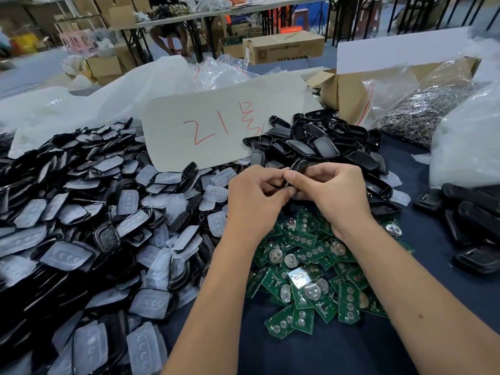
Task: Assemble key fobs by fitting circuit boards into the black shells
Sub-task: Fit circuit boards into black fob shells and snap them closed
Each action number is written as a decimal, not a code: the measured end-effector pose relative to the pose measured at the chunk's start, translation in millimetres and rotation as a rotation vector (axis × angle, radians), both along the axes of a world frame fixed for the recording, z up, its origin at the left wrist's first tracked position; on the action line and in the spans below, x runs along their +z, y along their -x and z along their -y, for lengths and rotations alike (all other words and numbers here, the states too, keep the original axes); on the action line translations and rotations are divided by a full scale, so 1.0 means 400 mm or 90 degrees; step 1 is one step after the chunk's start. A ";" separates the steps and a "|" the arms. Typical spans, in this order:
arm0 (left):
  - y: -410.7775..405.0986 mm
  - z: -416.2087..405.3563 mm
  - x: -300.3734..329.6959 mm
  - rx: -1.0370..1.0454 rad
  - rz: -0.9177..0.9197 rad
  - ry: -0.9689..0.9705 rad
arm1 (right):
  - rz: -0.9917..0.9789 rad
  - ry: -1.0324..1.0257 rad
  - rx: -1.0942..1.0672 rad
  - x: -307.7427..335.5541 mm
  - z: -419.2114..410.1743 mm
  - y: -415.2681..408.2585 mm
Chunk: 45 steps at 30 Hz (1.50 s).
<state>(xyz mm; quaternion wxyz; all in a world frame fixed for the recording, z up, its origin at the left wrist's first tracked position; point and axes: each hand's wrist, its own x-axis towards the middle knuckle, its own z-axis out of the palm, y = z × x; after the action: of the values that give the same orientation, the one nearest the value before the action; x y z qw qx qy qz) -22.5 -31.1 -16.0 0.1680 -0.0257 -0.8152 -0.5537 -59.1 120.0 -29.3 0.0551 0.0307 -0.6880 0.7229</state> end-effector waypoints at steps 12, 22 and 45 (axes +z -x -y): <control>0.007 0.026 -0.007 -0.075 0.053 -0.140 | -0.083 -0.028 0.186 0.016 -0.032 0.014; 0.007 0.028 -0.008 -0.052 0.057 -0.123 | -0.097 -0.012 0.162 0.011 -0.032 0.017; 0.007 0.035 0.005 0.007 0.015 -0.120 | -0.022 0.126 0.229 0.022 -0.034 0.004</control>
<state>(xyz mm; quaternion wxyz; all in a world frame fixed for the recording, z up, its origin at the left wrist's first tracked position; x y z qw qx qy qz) -25.4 -45.3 -14.0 0.1631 0.0017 -0.7613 -0.6275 -60.6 133.8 -20.5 -0.0603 0.1603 -0.5960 0.7845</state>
